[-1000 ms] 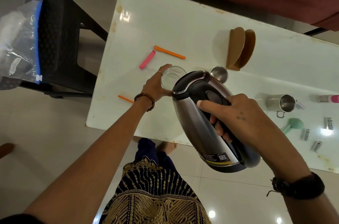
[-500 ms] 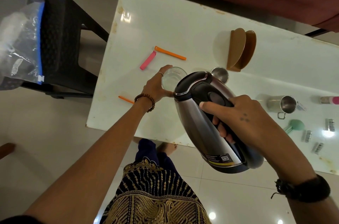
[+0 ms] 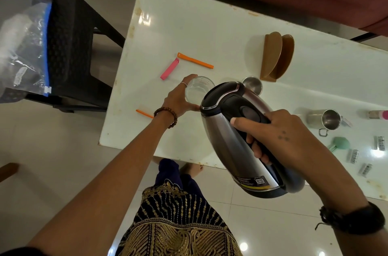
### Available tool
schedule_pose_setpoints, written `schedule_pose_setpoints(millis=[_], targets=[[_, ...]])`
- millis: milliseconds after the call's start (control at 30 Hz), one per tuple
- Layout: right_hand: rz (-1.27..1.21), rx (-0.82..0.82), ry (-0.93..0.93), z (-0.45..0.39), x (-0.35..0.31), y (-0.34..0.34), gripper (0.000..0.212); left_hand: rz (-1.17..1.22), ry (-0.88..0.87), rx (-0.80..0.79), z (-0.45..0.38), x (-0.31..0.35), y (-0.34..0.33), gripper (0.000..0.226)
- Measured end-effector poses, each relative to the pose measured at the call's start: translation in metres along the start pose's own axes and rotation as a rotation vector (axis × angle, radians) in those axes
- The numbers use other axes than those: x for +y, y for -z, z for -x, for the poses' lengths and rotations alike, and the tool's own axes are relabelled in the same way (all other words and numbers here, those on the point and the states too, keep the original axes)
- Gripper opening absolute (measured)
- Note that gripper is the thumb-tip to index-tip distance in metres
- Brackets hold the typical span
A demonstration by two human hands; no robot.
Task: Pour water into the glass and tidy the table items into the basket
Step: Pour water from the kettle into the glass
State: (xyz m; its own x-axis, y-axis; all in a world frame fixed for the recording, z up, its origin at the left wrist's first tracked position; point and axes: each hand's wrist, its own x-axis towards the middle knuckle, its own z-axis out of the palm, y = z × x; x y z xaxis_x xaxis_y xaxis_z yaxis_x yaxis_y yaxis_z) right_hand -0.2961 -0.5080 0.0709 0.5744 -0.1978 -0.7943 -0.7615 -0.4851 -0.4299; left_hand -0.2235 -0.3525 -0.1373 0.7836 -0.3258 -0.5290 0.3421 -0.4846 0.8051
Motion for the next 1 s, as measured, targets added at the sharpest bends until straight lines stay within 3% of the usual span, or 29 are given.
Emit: schedule_pose_setpoints(millis=[1000], targets=[[0.037,-0.004,-0.024,-0.0039,-0.0053,0.0000,0.037,-0.012,-0.002,-0.004,-0.0011,-0.0003,0.0005,0.092]])
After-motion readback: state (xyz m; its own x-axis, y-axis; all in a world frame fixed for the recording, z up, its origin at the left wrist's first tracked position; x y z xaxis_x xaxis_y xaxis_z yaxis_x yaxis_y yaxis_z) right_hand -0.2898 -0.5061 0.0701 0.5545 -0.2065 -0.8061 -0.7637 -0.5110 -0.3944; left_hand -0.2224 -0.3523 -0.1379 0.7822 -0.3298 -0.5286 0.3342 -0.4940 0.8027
